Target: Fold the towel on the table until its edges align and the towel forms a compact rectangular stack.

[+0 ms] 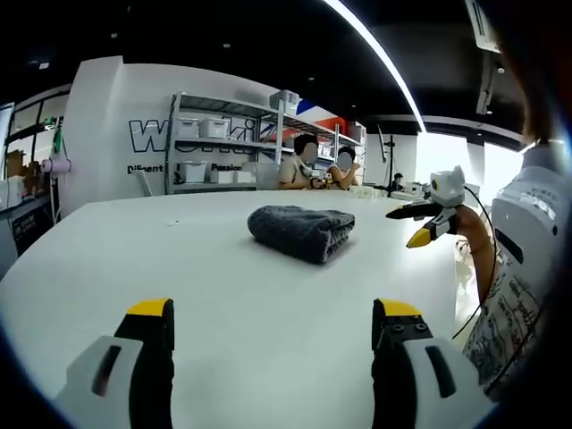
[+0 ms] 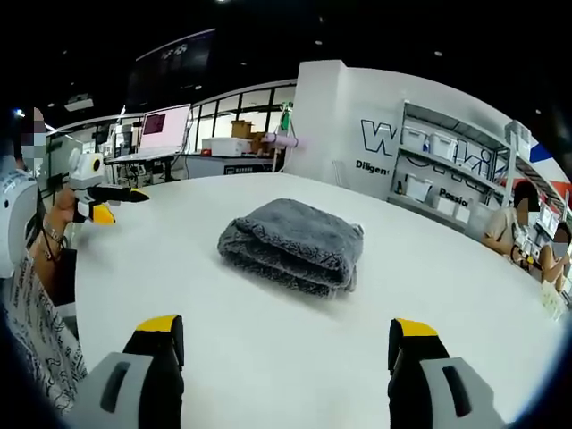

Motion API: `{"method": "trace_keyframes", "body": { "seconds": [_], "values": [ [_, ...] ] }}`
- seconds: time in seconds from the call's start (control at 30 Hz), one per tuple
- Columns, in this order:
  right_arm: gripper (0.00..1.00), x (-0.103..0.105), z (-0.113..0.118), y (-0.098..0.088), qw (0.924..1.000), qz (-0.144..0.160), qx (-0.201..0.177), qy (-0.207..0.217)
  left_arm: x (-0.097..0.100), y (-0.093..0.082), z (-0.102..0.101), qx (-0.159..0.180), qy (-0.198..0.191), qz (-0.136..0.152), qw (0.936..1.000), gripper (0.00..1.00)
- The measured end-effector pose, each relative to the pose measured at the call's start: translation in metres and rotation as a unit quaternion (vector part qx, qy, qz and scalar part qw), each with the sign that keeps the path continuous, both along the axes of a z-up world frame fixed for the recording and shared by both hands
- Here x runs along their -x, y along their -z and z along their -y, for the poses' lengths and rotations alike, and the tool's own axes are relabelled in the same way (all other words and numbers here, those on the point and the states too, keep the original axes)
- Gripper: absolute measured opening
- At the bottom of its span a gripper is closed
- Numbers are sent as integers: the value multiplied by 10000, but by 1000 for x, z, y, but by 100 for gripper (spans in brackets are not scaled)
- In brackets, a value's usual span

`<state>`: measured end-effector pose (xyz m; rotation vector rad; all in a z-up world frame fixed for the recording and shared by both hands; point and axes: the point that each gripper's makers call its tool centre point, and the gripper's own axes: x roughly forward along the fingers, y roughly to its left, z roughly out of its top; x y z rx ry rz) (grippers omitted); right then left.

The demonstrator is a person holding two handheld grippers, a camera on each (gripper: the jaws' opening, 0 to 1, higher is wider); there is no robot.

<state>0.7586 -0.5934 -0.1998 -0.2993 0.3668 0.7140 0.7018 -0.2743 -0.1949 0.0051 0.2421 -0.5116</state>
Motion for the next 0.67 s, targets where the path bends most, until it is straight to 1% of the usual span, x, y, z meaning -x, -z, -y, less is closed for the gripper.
{"method": "trace_keyframes", "body": {
  "seconds": [0.67],
  "values": [
    [99,6,-5,2,10000,-14,40,-48,4,1,-2,2,14,-14,10000,96]
  ]
}}
